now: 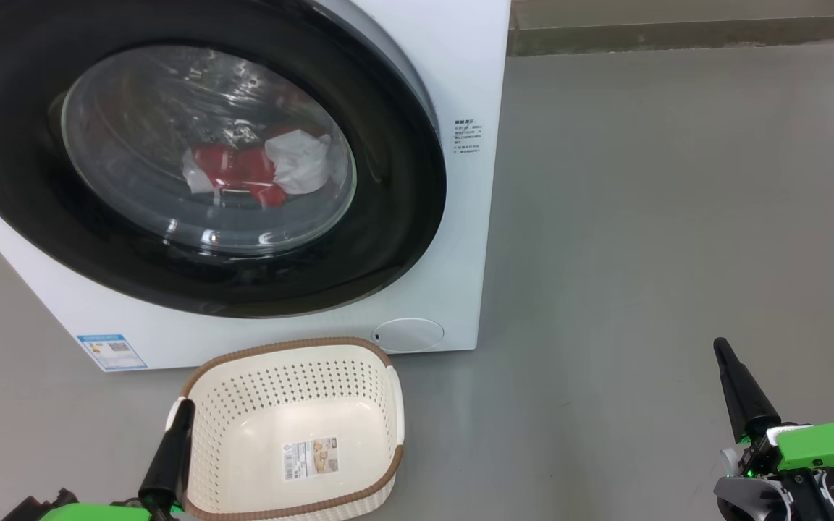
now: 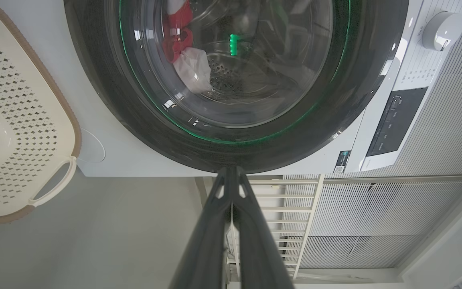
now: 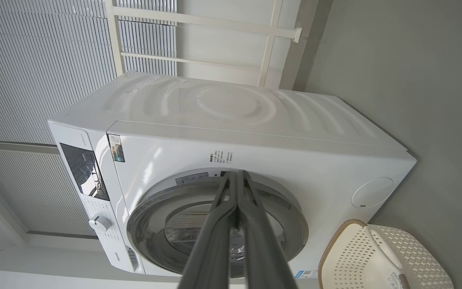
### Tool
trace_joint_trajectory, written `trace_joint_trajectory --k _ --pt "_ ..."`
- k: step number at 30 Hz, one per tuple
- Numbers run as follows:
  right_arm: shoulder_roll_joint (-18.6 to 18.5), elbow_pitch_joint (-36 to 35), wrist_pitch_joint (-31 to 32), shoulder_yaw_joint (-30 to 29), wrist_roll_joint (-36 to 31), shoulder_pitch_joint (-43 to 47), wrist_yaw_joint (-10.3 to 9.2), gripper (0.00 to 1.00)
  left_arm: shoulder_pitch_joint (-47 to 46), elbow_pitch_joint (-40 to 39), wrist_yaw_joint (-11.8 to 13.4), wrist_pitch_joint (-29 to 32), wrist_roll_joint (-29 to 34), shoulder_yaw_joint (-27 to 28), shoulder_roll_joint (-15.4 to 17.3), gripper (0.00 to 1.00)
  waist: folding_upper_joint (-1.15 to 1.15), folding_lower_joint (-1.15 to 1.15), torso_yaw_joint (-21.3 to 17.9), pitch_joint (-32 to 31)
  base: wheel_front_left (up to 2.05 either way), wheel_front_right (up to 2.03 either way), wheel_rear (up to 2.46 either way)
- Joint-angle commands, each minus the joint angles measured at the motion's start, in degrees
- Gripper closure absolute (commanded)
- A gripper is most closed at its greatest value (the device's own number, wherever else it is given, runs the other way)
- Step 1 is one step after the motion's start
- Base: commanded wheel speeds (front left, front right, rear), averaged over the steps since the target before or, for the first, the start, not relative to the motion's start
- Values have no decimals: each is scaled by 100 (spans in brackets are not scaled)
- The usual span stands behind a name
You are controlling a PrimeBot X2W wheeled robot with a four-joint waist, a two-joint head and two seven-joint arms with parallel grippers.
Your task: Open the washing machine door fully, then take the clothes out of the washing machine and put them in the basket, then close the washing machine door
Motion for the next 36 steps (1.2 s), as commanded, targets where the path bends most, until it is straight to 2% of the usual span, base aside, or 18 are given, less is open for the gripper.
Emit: trace_joint_trajectory --k 1,36 --pt "-60 -166 34 79 -39 -248 3 100 -224 -147 -41 31 37 203 81 100 0 0 0 0 0 0 0" --pt "-12 -162 88 12 -95 -253 3 100 -229 -144 -41 75 83 259 42 100 0 0 0 0 0 0 0"
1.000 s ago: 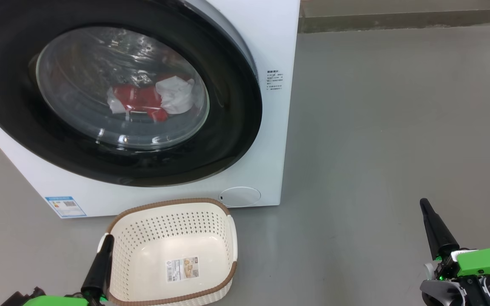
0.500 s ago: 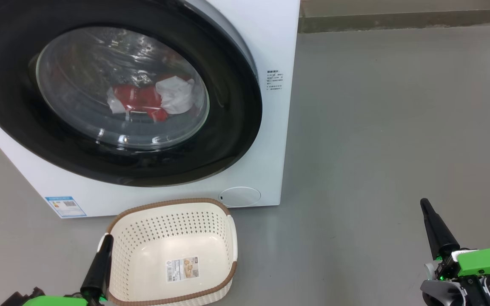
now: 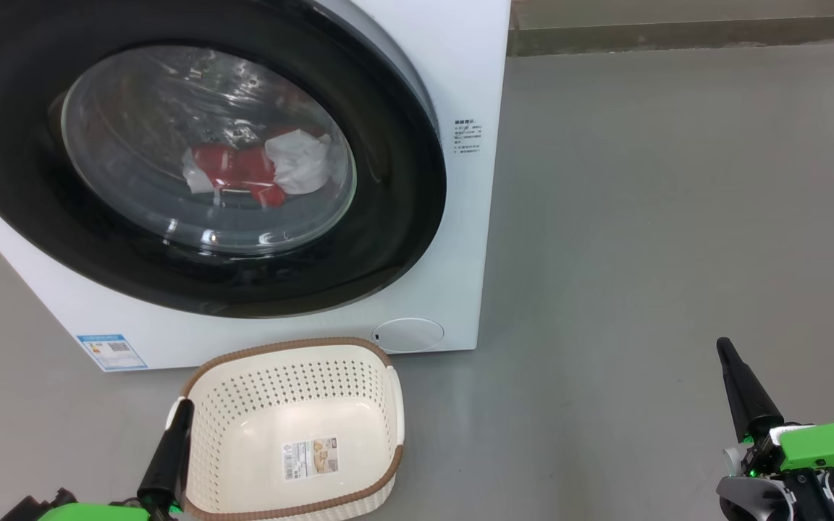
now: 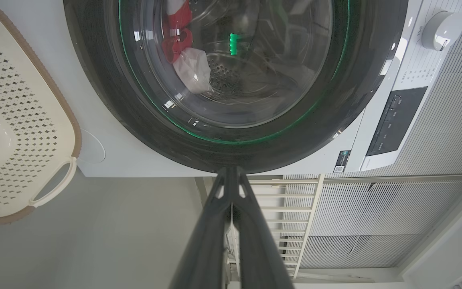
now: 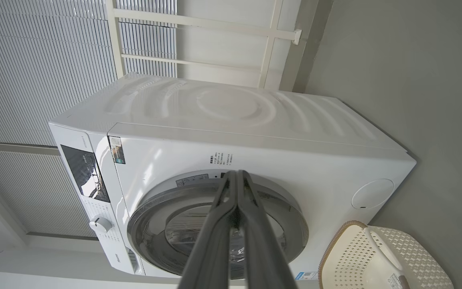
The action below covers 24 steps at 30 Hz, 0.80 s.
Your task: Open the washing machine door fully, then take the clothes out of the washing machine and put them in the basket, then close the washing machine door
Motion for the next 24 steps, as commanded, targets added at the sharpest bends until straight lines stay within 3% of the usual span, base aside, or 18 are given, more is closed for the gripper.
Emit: trace_joint_trajectory --k 1,10,11,21,24 --pt "-49 -163 38 102 -54 -252 3 100 -229 -144 -41 26 46 208 61 100 0 0 0 0 0 0 0" --pt "-39 -162 49 88 -65 -254 3 100 -230 -143 -41 35 55 220 53 100 0 0 0 0 0 0 0" --pt "7 0 18 -12 -17 -1 0 0 0 0 0 5 7 13 -15 0 0 0 0 0 0 0 0" --pt "62 138 -54 39 -85 185 0 0 137 118 4 -104 103 -63 -71 0 0 13 13 -4 0 0 0" --pt "47 101 -105 70 -123 222 0 0 158 77 3 -153 191 -73 -70 0 0 5 22 0 0 0 0"
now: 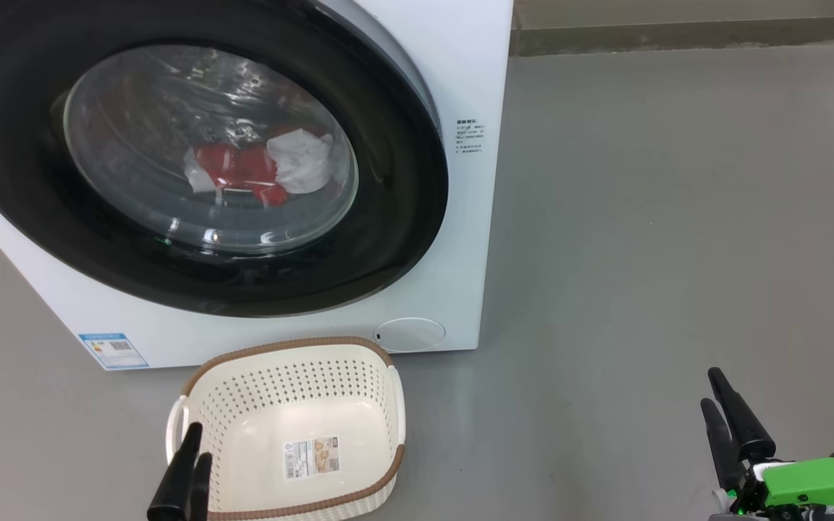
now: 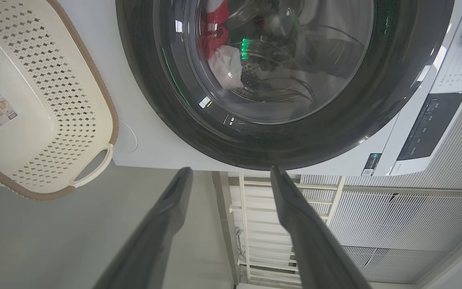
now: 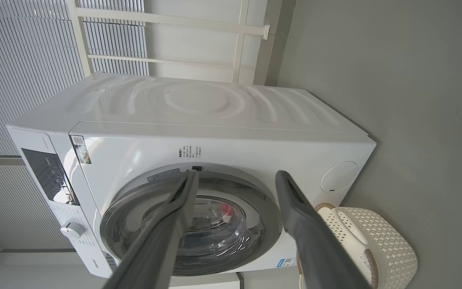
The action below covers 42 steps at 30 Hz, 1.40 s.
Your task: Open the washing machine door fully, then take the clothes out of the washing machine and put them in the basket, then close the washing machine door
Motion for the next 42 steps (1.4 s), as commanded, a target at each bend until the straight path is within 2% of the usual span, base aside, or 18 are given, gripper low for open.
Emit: trace_joint_trajectory --k 1,12,19,42 --pt "-105 -189 -63 35 -77 -90 0 0 -111 -210 -4 -57 139 0 53 0 0 0 6 9 0 0 0" --pt "-251 -174 -256 155 -605 -30 1 0 -88 -297 -8 -221 824 -56 59 0 0 -2 51 25 0 0 0" --pt "-289 -210 -386 226 -1132 29 1 0 -48 -429 -3 -353 1620 -43 63 0 0 -2 86 26 0 0 0" --pt "-457 -223 -759 515 -2755 182 1 0 61 -575 347 -729 3770 -390 81 0 0 -2 146 12 0 0 0"
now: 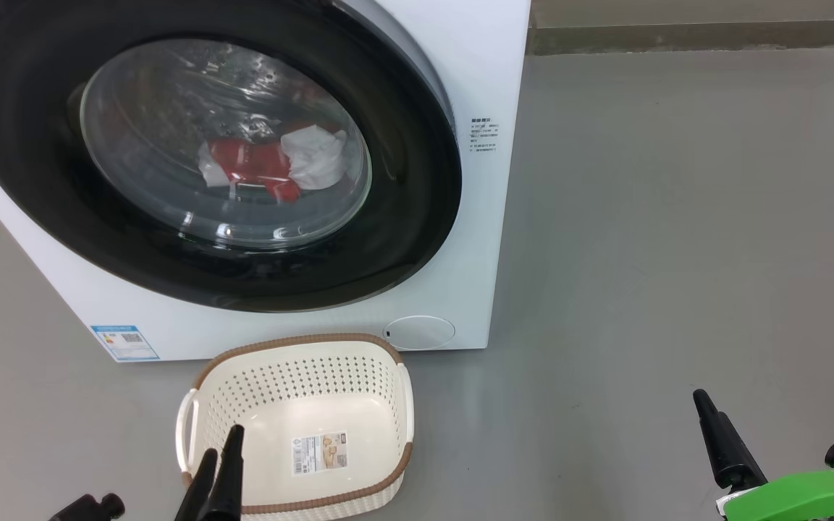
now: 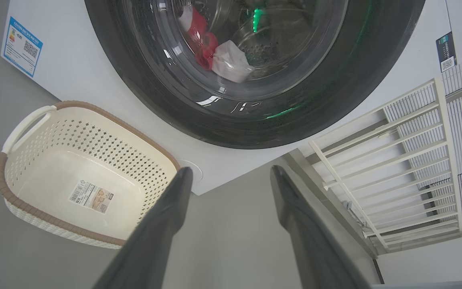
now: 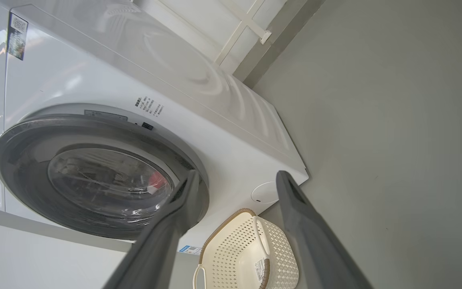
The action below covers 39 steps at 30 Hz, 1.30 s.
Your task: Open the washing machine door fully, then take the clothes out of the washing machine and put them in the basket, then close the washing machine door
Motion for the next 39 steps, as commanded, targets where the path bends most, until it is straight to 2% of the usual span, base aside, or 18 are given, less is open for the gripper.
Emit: trace_joint_trajectory --k 1,39 --pt "-134 -158 -80 66 -208 -67 1 0 -60 -196 60 -91 292 40 73 0 0 -1 10 -3 0 0 0" --pt "-440 -335 -681 375 -2065 193 2 0 96 -601 324 -698 2832 -174 92 0 0 -1 101 -21 0 0 0"
